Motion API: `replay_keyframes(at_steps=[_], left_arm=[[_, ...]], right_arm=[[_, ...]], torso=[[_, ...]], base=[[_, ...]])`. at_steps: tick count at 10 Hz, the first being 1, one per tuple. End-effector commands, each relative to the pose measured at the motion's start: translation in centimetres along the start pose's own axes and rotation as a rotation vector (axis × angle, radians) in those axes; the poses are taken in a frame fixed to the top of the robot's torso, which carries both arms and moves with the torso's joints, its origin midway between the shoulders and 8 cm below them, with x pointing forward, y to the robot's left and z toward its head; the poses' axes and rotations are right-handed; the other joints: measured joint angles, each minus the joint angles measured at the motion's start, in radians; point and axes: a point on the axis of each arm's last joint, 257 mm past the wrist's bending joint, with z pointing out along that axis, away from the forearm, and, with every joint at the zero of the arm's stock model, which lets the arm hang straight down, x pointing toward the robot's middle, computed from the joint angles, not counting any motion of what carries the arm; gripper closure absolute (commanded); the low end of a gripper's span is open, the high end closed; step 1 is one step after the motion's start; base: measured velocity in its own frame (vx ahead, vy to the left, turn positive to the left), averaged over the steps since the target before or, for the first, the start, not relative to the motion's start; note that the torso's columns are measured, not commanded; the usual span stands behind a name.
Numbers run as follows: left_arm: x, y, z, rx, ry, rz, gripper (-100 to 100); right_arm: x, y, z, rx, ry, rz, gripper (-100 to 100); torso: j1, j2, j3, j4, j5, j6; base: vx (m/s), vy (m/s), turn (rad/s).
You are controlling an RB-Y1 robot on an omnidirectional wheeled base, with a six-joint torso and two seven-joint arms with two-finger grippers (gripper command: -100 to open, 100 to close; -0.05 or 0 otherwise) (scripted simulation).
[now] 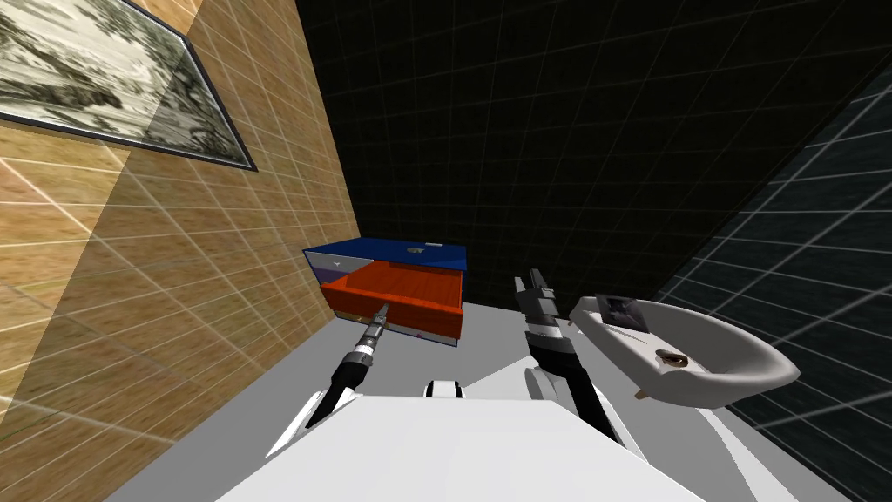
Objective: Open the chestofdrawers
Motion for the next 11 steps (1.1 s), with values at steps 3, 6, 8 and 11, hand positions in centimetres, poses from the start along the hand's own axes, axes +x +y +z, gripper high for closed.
replay_keyframes(at_steps=[3,6,8,11], left_arm=[[-1.5,-2.7,0.2,0.01,-0.008,0.002,-100],[-1.7,-3.2,0.2,0.01,-0.008,0.001,-100],[-0.8,-1.1,-0.3,-0.043,0.007,-0.004,0],[-0.5,-0.2,-0.7,-0.064,0.012,-0.009,0]], right_arm=[[0.0,0.0,0.0,0.0,0.0,0.0,0],[0.0,0.0,0.0,0.0,0.0,0.0,0],[0.0,0.0,0.0,0.0,0.0,0.0,0],[0.0,0.0,0.0,0.0,0.0,0.0,0]], torso=[[-0.005,0.009,0.002,0.007,-0.006,-0.003],[-0.008,0.011,0.002,0.011,-0.01,-0.005],[-0.009,0.01,0.003,0.007,-0.008,-0.003],[-0.007,0.001,-0.002,0.0,-0.003,0.0]], base=[[-0.004,-0.009,-0.022],[-0.002,-0.004,-0.008],[0.007,0.003,-0.011],[0.0,0.007,-0.005]])
